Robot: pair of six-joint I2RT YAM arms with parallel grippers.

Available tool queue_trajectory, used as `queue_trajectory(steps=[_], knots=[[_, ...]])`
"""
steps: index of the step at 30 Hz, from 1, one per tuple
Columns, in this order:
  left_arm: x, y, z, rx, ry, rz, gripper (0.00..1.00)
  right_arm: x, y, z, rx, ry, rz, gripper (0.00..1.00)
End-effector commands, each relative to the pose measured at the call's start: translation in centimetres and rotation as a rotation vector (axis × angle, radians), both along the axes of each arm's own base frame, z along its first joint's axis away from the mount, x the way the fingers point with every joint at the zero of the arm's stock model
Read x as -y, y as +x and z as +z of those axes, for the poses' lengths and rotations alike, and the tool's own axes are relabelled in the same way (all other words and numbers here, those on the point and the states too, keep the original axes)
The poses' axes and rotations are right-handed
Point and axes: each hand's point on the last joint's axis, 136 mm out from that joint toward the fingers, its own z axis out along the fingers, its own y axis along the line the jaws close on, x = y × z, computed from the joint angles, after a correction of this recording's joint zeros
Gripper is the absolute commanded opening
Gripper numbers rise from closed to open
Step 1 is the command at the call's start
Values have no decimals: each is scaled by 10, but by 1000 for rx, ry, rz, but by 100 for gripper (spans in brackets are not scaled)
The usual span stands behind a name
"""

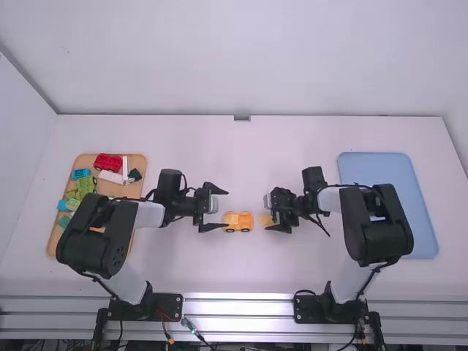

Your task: Assemble lego blocks to make yellow taxi

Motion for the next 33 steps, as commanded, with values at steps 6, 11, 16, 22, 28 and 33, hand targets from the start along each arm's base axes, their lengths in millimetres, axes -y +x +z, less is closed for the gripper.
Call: queue_trajectory(steps=[6, 11, 16, 22, 28, 33], knots=[[0, -6, -3, -88, -27, 31, 99, -6, -5, -21, -97, 38, 33, 82], [2, -8, -3, -94, -25, 23, 99, 0, -8, -20, -90, 49, 90, 54], [2, -8, -3, -93, -26, 23, 99, 0, -11, -25, -111, 44, 89, 39], [1, -12, -7, -130, -19, 24, 99, -3, -15, -26, -121, 43, 101, 15], [8, -19, -24, -129, -3, -17, 99, -9, -11, -14, -163, 93, 73, 13], [16, -22, -44, -134, -1, -43, 99, -15, -10, 18, -221, 159, 74, 14]])
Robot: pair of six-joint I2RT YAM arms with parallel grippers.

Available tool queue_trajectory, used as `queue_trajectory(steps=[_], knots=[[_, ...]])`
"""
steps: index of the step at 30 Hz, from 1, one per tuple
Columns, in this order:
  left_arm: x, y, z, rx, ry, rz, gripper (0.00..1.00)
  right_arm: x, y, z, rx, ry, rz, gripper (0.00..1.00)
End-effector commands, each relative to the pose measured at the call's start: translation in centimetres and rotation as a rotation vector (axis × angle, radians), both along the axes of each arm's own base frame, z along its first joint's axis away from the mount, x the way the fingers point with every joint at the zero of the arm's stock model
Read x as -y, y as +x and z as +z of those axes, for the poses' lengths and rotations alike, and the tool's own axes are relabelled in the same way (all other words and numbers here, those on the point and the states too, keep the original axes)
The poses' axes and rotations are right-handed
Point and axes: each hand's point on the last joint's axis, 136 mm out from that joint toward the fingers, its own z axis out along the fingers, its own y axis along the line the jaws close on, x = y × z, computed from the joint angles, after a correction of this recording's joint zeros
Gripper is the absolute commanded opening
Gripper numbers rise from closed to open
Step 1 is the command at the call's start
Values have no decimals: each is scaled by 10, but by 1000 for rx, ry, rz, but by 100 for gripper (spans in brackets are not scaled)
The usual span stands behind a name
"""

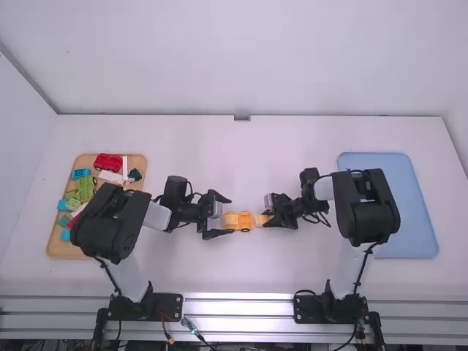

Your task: Assemble lego blocks to make yellow taxi

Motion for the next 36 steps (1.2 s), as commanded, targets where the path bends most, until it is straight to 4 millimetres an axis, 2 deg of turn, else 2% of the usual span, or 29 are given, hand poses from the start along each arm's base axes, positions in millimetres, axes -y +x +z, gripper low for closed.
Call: queue_trajectory(steps=[1, 5, 9, 13, 15, 17, 18, 20, 21, 23, 28, 31, 36], knots=[[5, -8, -12, -12, -5, -31, 99, -9, 11, 27, 15, 73, -4, 15], [8, -7, -24, -5, 2, -36, 99, -19, 6, 39, 20, 100, 27, 15], [14, -1, -35, -41, 21, -42, 100, -30, -2, 43, 23, 105, 63, 15], [25, 7, -42, -66, 36, -64, 88, -39, -10, 38, 25, 84, 97, 15], [29, 9, -44, -78, 39, -75, 83, -41, -6, 35, 5, 68, 68, 14], [32, 12, -47, -97, 45, -81, 72, -42, 1, 25, -21, 21, 8, 12], [33, 12, -48, -102, 46, -82, 71, -42, 3, 23, -21, 13, -5, 12], [34, 15, -51, -113, 51, -83, 57, -45, 7, 15, -16, -6, -43, 11], [34, 16, -52, -113, 52, -83, 57, -45, 7, 14, -16, -8, -46, 11], [34, 19, -54, -105, 63, -74, 49, -46, 9, 6, -4, -28, -75, 11], [35, 22, -52, -88, 57, -71, 43, -46, 13, 2, -3, -50, -111, 11], [35, 22, -51, -82, 54, -70, 42, -45, 12, 13, 17, -46, -103, 8], [36, 24, -51, -81, 54, -70, 40, -39, 17, 34, 79, -55, -115, 7]])
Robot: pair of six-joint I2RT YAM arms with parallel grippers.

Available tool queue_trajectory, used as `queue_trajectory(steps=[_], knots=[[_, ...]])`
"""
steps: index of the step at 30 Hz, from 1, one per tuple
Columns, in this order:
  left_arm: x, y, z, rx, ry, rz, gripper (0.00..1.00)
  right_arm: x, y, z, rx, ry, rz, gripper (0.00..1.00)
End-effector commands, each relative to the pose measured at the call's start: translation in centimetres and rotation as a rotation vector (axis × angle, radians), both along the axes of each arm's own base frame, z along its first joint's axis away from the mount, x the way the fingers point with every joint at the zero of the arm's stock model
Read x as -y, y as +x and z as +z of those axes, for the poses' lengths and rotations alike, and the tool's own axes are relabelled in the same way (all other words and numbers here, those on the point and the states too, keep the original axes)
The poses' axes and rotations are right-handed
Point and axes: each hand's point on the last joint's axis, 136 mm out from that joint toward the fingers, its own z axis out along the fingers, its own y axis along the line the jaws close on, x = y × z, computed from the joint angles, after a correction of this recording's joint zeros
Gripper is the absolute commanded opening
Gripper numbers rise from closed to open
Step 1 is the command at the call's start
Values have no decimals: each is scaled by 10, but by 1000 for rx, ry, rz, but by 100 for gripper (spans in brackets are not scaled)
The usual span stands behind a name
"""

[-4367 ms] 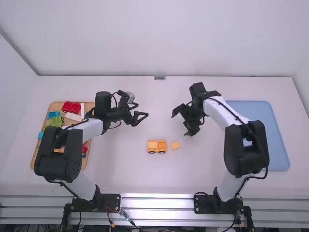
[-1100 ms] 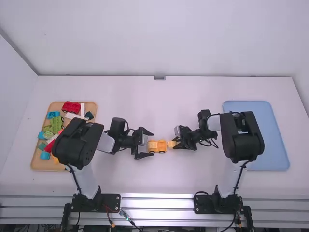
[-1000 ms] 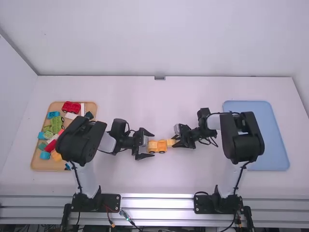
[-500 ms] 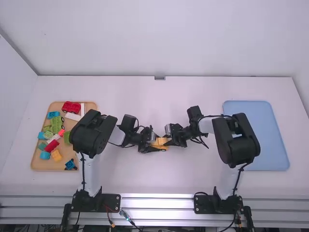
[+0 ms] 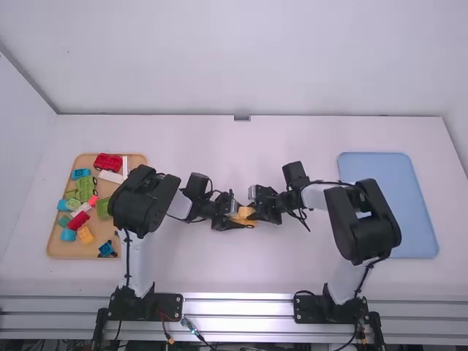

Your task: Assemble lego blocks to make yellow taxi

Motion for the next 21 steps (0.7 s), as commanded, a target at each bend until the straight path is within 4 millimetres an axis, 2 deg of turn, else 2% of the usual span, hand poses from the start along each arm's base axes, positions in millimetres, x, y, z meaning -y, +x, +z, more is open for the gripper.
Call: queue_trajectory(steps=[1, 7, 11, 21], knots=[[-3, 2, -8, -19, 20, 18, 40, 8, 6, 7, 46, -42, -33, 7], [-3, 3, -7, -18, 18, 20, 39, 7, -7, -7, 42, -78, -40, 7], [-3, 3, -8, -18, 19, 20, 39, 12, -3, -18, 41, -101, -117, 6], [-3, 2, -7, -18, 18, 18, 39, 19, -7, -26, 25, -112, -147, 7]])
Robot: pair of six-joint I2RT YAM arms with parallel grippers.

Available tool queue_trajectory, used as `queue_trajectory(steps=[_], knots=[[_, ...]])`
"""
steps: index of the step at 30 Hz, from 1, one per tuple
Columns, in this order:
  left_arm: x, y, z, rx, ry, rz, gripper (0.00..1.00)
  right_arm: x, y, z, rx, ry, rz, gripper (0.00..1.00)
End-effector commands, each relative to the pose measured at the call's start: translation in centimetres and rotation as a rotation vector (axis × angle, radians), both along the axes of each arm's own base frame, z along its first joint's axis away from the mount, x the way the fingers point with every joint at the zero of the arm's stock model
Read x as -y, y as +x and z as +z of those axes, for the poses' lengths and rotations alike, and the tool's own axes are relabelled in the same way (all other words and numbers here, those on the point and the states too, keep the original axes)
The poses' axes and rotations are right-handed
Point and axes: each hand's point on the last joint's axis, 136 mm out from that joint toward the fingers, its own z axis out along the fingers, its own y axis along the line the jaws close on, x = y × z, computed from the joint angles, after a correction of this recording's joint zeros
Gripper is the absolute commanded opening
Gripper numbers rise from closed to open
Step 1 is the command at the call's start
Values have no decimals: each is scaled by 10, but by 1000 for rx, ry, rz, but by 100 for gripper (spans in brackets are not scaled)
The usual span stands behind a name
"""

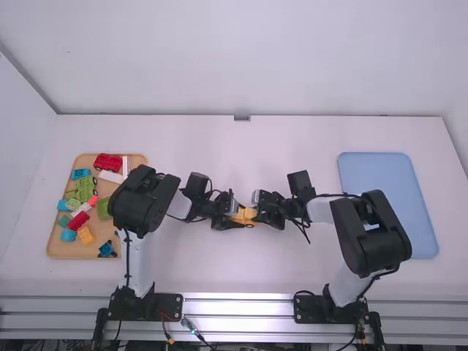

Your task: Assemble lego blocks to make yellow taxi

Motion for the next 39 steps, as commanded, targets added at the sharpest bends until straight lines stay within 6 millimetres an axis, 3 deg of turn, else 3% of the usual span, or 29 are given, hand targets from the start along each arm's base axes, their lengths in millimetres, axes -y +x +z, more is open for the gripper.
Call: queue_trajectory(steps=[1, 23, 27, 31, 36, 39], knots=[[-2, 1, -7, -18, 17, 14, 39, 5, -5, -11, -20, -58, -23, 7], [-3, -3, -10, -44, 25, 8, 41, -13, -14, -10, 56, -64, 79, 7], [-3, -4, -10, -45, 25, 9, 41, -15, -10, -7, 66, -53, 73, 21], [-4, -4, -10, -48, 26, 9, 40, -17, -5, -4, 74, -41, 54, 46], [-4, -5, -11, -53, 28, 9, 40, -19, -3, -2, 74, -31, 43, 58], [-4, -5, -11, -54, 28, 8, 40, -21, -5, 1, 73, -9, 56, 75]])
